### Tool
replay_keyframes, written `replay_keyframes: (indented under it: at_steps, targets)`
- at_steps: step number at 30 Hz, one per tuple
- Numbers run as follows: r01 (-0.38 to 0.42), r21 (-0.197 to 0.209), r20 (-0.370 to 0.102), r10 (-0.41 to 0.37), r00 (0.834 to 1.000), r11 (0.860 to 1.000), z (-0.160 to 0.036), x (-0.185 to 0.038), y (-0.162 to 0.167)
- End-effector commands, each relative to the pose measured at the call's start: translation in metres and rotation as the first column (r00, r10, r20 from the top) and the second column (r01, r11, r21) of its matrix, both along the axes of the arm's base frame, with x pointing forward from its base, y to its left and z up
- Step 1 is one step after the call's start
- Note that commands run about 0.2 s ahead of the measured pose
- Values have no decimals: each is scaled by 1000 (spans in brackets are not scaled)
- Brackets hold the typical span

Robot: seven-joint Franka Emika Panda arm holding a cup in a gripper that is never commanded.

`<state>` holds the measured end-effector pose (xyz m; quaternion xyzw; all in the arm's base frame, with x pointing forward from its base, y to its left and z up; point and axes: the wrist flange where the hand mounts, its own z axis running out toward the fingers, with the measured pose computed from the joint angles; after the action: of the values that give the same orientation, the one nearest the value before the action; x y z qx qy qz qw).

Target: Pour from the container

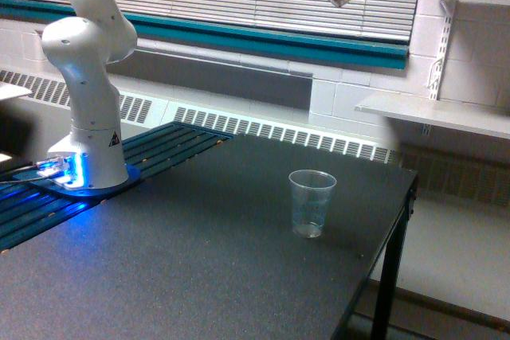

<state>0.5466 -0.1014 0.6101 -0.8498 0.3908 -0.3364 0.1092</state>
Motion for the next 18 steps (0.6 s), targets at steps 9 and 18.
replay_keyframes:
  at_steps: [9, 18]
  targets:
    - [-25, -37, 24, 26, 999, 999, 15, -3, 10]
    - [-101, -44, 1, 101, 995, 994, -3, -11, 33]
